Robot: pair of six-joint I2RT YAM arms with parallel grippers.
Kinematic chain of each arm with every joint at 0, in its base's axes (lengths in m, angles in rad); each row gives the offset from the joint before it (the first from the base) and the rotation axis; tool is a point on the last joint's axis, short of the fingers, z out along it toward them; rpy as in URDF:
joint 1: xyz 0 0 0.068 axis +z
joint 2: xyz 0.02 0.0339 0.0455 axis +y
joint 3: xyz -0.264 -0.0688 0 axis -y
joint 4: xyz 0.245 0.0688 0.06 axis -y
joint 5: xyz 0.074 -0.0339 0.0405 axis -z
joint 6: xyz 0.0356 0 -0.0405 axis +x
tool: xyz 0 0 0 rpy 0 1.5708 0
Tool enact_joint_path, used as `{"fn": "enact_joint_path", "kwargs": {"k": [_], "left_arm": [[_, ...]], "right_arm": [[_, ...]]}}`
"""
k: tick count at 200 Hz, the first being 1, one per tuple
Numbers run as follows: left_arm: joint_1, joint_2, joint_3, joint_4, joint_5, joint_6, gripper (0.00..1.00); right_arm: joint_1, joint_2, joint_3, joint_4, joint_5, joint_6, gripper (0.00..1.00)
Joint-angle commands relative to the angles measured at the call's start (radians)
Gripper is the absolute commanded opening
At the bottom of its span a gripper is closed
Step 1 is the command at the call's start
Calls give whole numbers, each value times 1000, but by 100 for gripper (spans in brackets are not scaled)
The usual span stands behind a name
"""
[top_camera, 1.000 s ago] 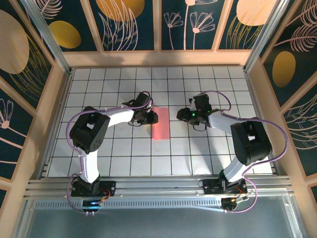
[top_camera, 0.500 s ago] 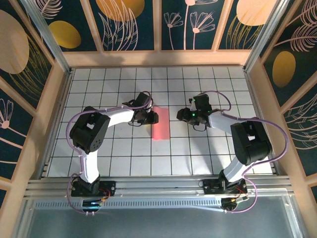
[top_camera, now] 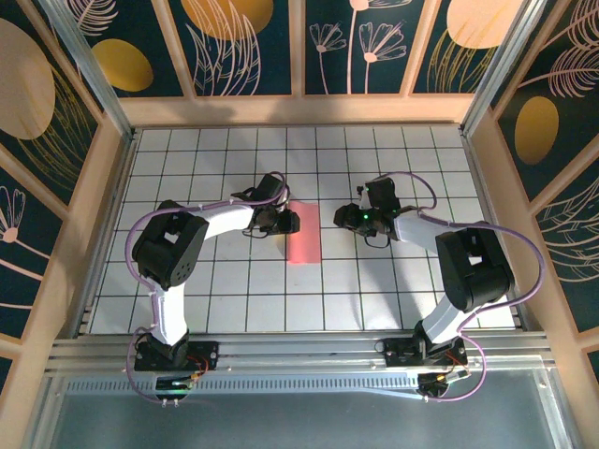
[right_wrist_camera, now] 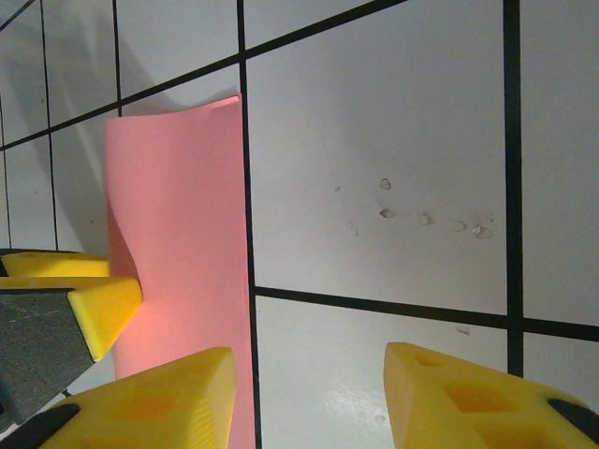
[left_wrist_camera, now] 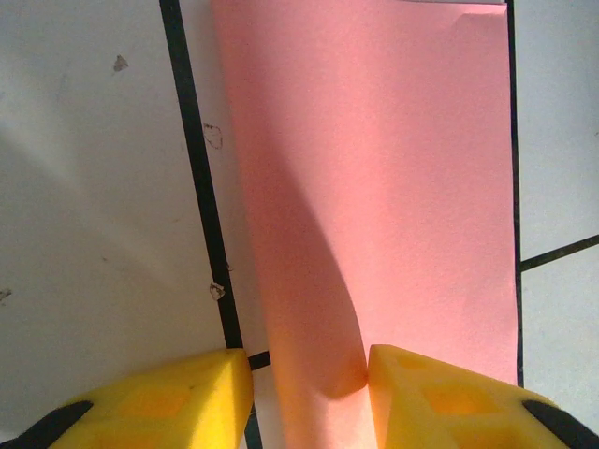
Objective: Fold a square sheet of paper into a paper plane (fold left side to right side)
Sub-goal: First fold in half a square sheet of paper at the center of the table, then hold the square sheet of paper at the center of the table.
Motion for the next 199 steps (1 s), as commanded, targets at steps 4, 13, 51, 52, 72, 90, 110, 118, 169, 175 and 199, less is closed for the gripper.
{"fn": "enact_joint_path", "kwargs": {"k": [4,13,51,52,72,90,110,118,169,175,199], "left_arm": [[2,87,-17,-48,-50,9,40],[2,88,-17,-50,-52,11,40],[2,89,-18,-52,-55,11,40],[2,89,-18,-52,-55,11,40],[2,88,-18,-54,-58,11,40],[3,88,-17,-55,-59,11,40],[2,91,-15,-57,-57,5,40],[3,93,-15,-57,-55,3,40],[2,92,-15,-62,-60,-2,40],[2,92,-15,-62,-60,-1,40],[3,94,-16,-60,-55,2,40]], "right_arm": [[-6,-22,-18,19,-17,-1,46],[-6,-21,-18,20,-19,-1,46],[4,-10,-13,33,-42,5,46],[4,-10,-13,33,-42,5,46],[17,5,-5,48,-89,14,46],[41,31,14,58,-138,22,45],[71,59,39,52,-143,24,44],[76,66,43,54,-141,28,44],[91,87,47,79,-154,51,44],[94,91,50,80,-158,51,44],[104,112,62,81,-178,54,43]]}}
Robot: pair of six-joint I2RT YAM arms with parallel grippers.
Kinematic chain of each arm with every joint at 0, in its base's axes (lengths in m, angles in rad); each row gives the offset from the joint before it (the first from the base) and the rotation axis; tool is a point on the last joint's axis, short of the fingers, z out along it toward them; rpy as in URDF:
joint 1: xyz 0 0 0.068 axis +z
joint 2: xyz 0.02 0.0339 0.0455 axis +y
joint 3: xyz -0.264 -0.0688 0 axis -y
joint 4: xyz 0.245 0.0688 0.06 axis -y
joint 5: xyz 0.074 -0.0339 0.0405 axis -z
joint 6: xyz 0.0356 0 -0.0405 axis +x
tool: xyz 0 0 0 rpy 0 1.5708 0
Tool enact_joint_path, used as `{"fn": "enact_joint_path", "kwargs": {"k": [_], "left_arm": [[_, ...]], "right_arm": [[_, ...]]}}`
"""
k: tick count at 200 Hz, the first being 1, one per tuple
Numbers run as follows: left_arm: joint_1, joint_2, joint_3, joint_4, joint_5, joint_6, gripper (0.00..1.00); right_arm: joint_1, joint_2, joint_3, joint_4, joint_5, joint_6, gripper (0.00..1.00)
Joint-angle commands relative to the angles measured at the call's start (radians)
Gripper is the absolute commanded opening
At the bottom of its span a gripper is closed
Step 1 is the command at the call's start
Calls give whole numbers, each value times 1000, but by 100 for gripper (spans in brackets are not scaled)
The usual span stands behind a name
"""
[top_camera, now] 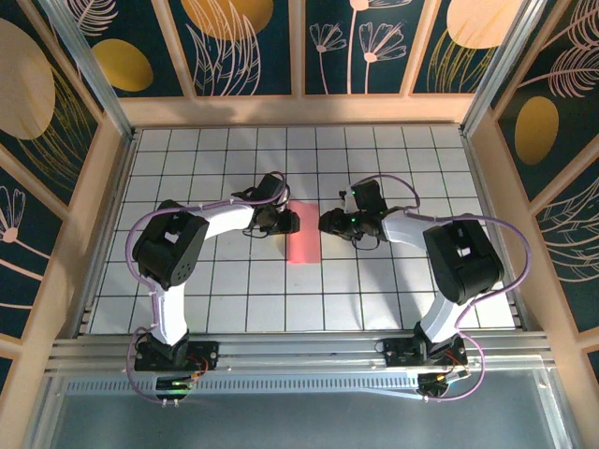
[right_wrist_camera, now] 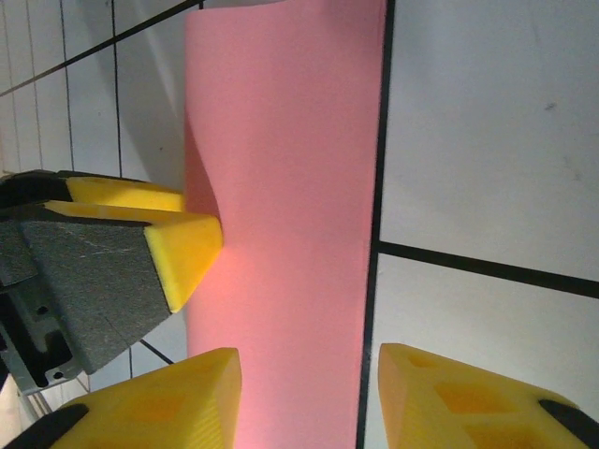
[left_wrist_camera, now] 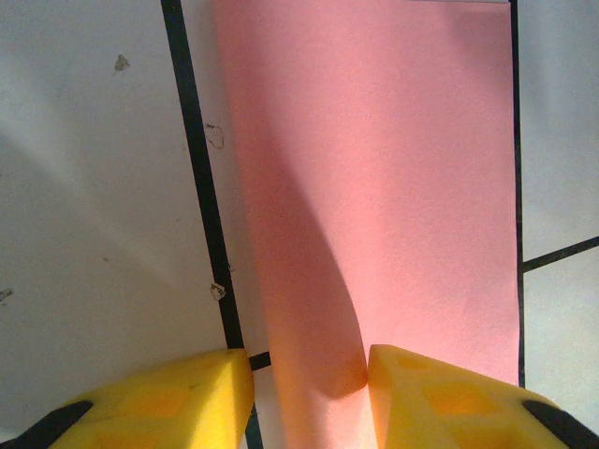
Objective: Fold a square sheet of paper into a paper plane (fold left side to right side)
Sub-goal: Hold the square sheet of paper at the center of the table.
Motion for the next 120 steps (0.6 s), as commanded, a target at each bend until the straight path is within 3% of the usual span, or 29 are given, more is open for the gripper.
{"fn": "enact_joint_path", "kwargs": {"k": [1,60,120], "left_arm": [[3,90,-23,-50,-52,2,40],[2,93,-20,-53,-54,1,41],[2,96,-17,-57,-55,1,41]], "right_arm": [[19,32,31,27,-32,16,43],[30,50,46,35,-23,34,42],[51,95,69,52,-57,47,32]]}}
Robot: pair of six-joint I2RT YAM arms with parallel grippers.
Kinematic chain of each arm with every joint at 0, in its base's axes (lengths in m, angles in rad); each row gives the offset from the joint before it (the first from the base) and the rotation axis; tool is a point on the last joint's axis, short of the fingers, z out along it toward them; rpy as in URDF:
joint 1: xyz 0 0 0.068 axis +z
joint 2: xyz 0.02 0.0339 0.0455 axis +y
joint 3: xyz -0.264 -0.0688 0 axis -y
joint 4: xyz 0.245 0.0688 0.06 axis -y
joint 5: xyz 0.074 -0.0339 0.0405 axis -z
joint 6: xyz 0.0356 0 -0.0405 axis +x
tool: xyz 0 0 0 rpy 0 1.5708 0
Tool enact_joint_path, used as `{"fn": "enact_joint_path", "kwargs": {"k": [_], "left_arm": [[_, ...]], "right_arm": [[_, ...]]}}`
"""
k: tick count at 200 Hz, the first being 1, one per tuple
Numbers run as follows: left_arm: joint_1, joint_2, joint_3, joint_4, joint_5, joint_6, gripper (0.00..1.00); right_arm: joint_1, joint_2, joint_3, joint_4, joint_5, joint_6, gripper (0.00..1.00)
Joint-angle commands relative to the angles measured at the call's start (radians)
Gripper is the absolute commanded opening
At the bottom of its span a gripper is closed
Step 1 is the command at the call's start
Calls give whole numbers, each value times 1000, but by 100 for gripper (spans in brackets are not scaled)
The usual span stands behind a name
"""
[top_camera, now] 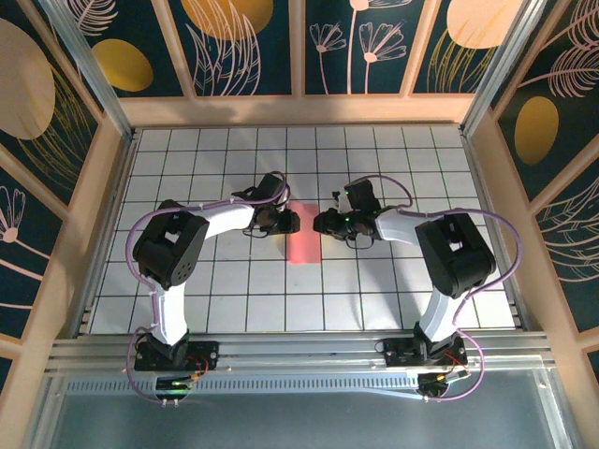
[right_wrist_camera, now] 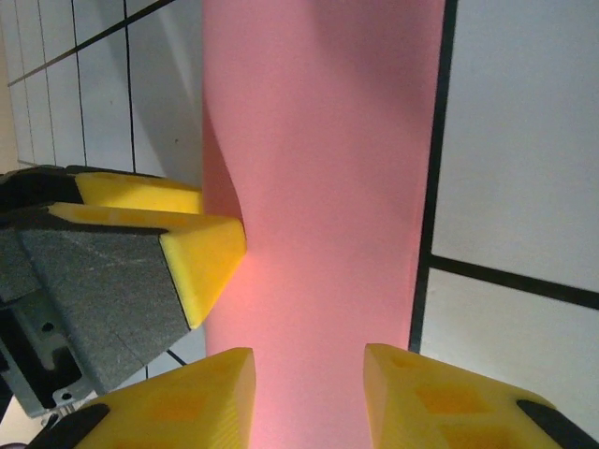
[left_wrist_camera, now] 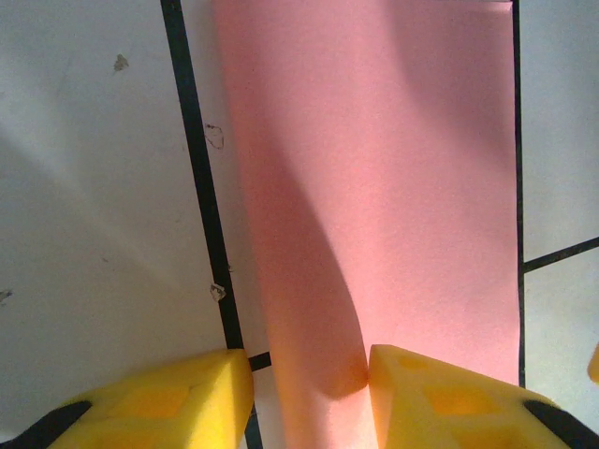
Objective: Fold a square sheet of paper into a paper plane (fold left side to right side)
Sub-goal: Hold the square sheet of paper at the center of the table.
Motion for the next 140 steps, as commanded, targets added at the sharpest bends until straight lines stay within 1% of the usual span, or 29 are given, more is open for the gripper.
{"fn": "enact_joint_path", "kwargs": {"k": [1,19,47,118,140], "left_arm": [[2,94,-23,-50,-55,1,41],[3,94,-23,-51,-57,1,41],[2,94,-21,-53,-60,0,41],[2,94,-20,-60,-72,4,41],[2,88,-21,-59,-79,6,40]], "right_arm": [[22,34,35,22,-27,15,32],[29,56,47,35,-34,22,27],[34,84,62,46,-36,26,23],[39,136,53,14,-13,24,20],[39,148,39,-2,0,22,17]]}}
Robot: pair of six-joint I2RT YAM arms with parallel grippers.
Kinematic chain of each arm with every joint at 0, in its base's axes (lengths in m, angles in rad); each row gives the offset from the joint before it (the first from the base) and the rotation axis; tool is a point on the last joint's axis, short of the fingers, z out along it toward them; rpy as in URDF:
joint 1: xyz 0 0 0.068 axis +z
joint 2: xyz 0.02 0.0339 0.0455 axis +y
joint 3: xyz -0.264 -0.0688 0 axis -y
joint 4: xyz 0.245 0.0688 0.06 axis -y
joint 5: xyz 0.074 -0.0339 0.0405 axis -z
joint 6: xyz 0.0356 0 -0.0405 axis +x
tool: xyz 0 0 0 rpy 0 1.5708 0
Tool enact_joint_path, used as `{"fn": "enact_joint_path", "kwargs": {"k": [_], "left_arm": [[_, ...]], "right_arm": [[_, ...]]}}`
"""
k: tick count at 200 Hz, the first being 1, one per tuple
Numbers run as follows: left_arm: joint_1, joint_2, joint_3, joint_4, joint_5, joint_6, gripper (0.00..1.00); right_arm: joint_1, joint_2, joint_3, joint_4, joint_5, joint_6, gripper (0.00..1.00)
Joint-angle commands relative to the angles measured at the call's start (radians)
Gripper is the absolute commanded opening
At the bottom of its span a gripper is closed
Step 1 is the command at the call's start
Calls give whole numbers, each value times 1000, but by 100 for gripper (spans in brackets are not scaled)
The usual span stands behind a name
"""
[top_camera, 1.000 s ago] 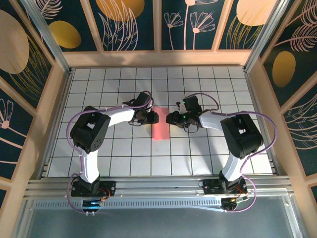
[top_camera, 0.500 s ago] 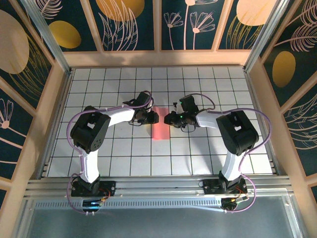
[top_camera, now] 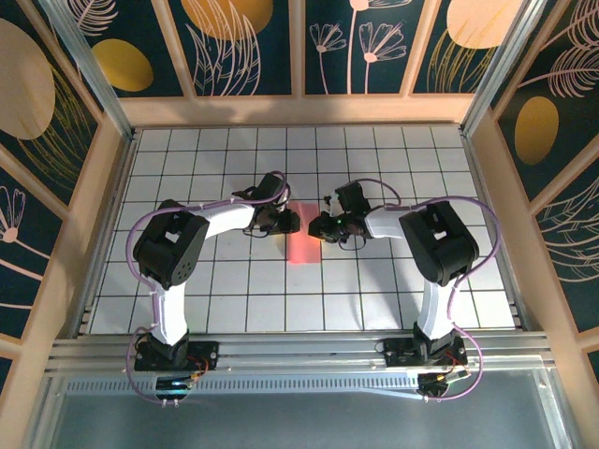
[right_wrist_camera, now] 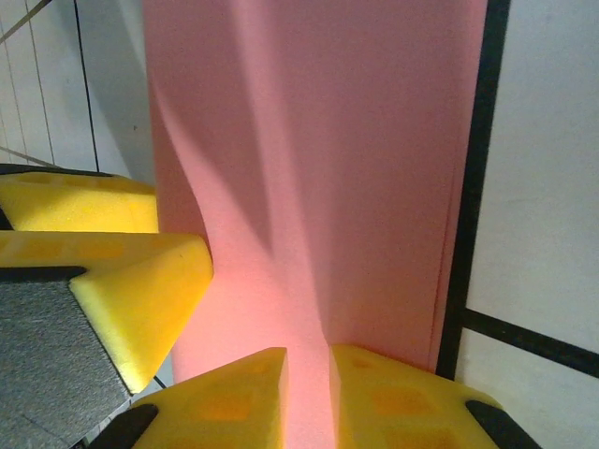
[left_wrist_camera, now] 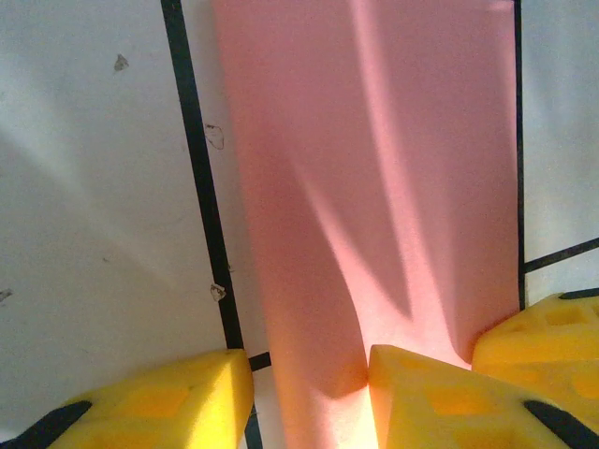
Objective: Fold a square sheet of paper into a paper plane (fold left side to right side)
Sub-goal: Hold the square sheet of paper at the center of the table, then first fold the square sheet of paper in half at the center of the table.
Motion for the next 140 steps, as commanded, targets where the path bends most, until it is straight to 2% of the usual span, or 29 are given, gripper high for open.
{"fn": "enact_joint_path", "kwargs": {"k": [1,24,82,105,123,127,140], "left_arm": [[3,86,-26,-51,-79,6,40],[3,59,-29,-49,-99,3,43],[8,-95,7,-102,-183,17,59],[7,-178,-13,-68,-173,25,60],[7,-228,-53,-10,-111,30,55],[7,-233,-62,3,-92,31,50],[7,-237,-86,47,-13,29,29]], "right_arm": [[11,28,-9,-29,24,4,17],[11,39,-19,-60,45,-7,15],[11,58,-31,-101,84,-19,11],[12,64,-27,-106,88,-21,9],[12,69,-24,-107,87,-21,8],[12,70,-23,-108,86,-22,8],[13,72,-20,-111,88,-24,8]]}}
